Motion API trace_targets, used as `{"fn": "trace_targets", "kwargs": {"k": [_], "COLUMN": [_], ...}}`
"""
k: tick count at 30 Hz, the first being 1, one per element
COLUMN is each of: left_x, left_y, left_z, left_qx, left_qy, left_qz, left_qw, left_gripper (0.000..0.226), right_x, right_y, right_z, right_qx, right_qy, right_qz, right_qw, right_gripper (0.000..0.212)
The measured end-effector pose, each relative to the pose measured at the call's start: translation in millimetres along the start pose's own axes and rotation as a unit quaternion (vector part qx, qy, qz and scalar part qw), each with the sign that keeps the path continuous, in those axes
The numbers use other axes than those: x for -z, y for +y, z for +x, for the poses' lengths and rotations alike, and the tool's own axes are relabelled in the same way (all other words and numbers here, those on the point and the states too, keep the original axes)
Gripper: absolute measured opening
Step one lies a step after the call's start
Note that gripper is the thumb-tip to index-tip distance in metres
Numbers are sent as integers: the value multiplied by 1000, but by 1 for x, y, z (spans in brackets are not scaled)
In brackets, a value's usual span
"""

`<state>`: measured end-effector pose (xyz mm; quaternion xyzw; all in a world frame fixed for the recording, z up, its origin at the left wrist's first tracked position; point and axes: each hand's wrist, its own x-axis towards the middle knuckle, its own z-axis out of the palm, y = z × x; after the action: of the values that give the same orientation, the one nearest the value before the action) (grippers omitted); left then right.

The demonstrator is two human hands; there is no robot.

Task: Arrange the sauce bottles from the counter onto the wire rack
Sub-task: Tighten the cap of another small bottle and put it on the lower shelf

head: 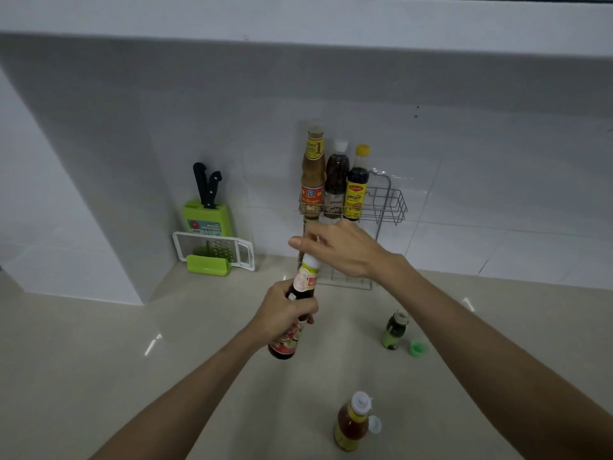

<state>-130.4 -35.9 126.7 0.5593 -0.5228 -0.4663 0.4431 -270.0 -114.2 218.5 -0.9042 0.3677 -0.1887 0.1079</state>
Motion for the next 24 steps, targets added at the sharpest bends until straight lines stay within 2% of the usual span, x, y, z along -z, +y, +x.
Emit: {"fn": "trace_targets", "kwargs": {"k": [2,5,8,10,12,14,16,18,20,22,24], "left_x": [9,10,2,-6,-10,-4,8,18,21,16,6], "left_y": [6,9,6,3,0,-4,-3,1,5,3,1], "left_z": [-1,0,2,-1,-5,-5,-5,-6,-10,-9,-9], "left_qx": [-4,-2,-2,0,-8,-7,-6,-4,-9,-10,-9], "left_qy": [-35,-25,70,147,179,124,8,-108,-167,-124,11], "left_qz": [-23,-23,29,135,211,154,58,-2,-14,-12,33], "left_qw": [999,999,997,980,961,980,998,994,986,992,999], "left_gripper": [10,14,16,21,22,12,8,5,4,5,8], "right_x": [14,14,9,3,-4,-6,-2,0,-1,-4,-13], "right_y": [-1,-4,0,7,10,8,5,4,4,7,5], "right_z": [-3,-3,0,1,2,0,-3,-6,-7,-6,-5], "right_qx": [34,75,51,53,55,51,61,126,170,152,79], "right_qy": [-46,-51,-39,-30,-25,-36,-56,-52,-38,-19,9], "right_qz": [40,44,61,-18,-93,-107,-113,-152,-176,-174,-148], "right_qw": [998,995,996,998,994,992,990,979,969,973,986], "right_gripper": [45,36,40,46,54,61,61,61,66,64,61]}}
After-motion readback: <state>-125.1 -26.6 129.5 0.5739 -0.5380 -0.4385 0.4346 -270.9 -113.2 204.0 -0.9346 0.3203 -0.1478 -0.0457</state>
